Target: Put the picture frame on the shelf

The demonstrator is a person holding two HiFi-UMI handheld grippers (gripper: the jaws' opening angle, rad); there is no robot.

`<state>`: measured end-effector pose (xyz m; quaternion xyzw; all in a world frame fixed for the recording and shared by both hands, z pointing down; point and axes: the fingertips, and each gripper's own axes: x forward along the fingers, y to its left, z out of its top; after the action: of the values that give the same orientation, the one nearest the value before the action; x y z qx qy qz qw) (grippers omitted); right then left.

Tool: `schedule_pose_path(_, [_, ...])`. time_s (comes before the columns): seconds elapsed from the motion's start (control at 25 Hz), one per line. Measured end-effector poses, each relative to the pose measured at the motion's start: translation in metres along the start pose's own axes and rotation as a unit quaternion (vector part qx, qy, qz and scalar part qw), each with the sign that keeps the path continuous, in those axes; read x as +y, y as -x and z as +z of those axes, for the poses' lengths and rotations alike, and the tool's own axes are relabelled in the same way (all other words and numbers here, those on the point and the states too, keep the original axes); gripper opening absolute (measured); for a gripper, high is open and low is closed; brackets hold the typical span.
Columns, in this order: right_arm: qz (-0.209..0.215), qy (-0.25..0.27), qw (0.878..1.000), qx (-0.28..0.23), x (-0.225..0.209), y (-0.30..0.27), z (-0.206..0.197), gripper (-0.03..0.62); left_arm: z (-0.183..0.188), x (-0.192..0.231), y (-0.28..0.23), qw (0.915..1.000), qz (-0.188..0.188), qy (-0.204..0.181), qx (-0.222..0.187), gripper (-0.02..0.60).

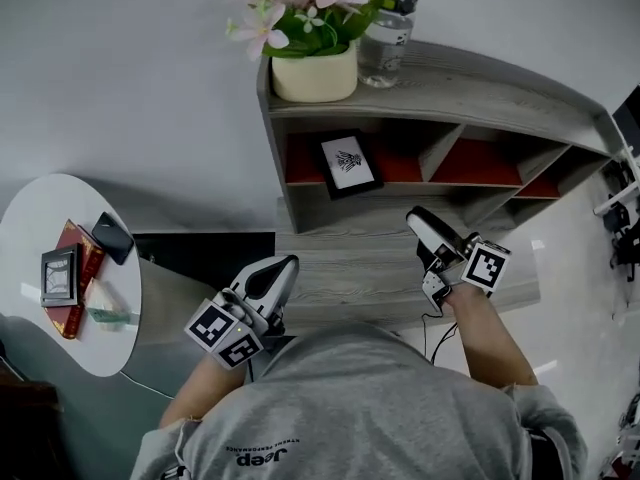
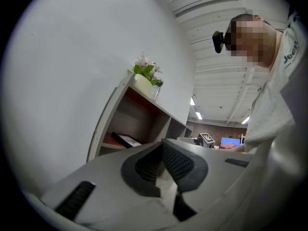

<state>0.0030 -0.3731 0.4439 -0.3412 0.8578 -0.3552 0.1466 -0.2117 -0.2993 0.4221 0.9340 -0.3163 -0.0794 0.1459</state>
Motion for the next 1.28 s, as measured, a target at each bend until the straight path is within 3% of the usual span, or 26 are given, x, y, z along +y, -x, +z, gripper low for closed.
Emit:
schedule_pose_path(0.36, [0.051, 0.142, 0.988, 0.028, -0.013, 0.104, 0.067, 0.091, -0.01, -0.061, -0.078, 0.9986, 0.04, 0.003, -0.034, 0.026])
schedule_pose_path(0.52, [0.09, 0.168, 0.981, 0.023, -0.02, 0.15, 0.094, -0.003, -0.023, -0.094, -0.116, 0.998, 0.046, 0.008, -0.043, 0.026])
schedule_pose_path(0.68, [0.087, 0.17, 0.981, 0.029, -0.04, 0.187, 0.108, -0.002, -0.037, -0.128, -0.146, 0.9977, 0.05, 0.003, -0.045, 0.026])
schedule_pose_path(0.88, [0.06, 0.235, 0.969, 0.037, -0.058, 0.216, 0.12, -0.002, -0.048, -0.156, -0.172, 0.9976, 0.055, -0.002, -0.043, 0.026])
schedule_pose_path(1.28, [0.035, 0.271, 0.961, 0.033, -0.061, 0.222, 0.118, -0.002, -0.044, -0.157, -0.185, 0.9985, 0.037, -0.006, -0.039, 0.026])
